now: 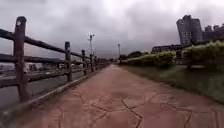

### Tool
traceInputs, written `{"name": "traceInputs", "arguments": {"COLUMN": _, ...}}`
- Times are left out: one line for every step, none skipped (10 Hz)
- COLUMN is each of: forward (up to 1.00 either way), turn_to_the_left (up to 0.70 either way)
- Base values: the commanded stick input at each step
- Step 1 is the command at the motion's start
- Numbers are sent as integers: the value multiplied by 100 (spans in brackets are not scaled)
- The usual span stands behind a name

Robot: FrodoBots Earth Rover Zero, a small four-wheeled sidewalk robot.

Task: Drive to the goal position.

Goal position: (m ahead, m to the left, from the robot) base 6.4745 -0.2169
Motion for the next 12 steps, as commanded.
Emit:
{"name": "traceInputs", "arguments": {"forward": 100, "turn_to_the_left": 0}}
{"name": "traceInputs", "arguments": {"forward": 100, "turn_to_the_left": 0}}
{"name": "traceInputs", "arguments": {"forward": 100, "turn_to_the_left": 0}}
{"name": "traceInputs", "arguments": {"forward": 100, "turn_to_the_left": 0}}
{"name": "traceInputs", "arguments": {"forward": 100, "turn_to_the_left": 0}}
{"name": "traceInputs", "arguments": {"forward": 100, "turn_to_the_left": 0}}
{"name": "traceInputs", "arguments": {"forward": 100, "turn_to_the_left": 0}}
{"name": "traceInputs", "arguments": {"forward": 100, "turn_to_the_left": 0}}
{"name": "traceInputs", "arguments": {"forward": 100, "turn_to_the_left": 0}}
{"name": "traceInputs", "arguments": {"forward": 100, "turn_to_the_left": 0}}
{"name": "traceInputs", "arguments": {"forward": 100, "turn_to_the_left": 0}}
{"name": "traceInputs", "arguments": {"forward": 100, "turn_to_the_left": 0}}
